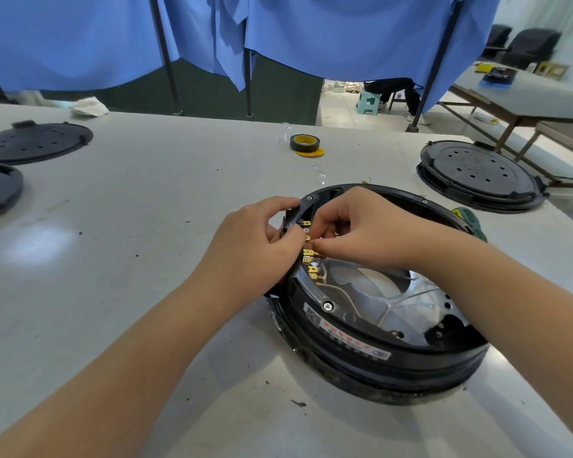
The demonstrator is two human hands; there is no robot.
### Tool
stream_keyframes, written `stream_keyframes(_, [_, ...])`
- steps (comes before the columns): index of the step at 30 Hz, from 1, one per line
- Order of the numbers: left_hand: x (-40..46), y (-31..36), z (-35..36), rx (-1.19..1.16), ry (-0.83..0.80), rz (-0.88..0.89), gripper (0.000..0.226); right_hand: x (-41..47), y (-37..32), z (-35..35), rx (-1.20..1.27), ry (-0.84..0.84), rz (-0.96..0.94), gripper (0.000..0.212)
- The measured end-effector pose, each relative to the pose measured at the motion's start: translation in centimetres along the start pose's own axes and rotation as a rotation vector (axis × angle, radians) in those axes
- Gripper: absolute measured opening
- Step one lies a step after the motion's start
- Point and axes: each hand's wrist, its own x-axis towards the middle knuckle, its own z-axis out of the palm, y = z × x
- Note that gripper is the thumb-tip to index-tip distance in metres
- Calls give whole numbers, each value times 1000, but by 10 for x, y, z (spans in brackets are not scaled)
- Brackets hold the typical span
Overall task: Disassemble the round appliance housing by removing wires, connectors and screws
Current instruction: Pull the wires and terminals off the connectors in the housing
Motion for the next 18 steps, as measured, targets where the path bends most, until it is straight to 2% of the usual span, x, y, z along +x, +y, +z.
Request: stream_keyframes(18, [-1,4,2,17,39,3,34,1,10,0,71,-27,74,10])
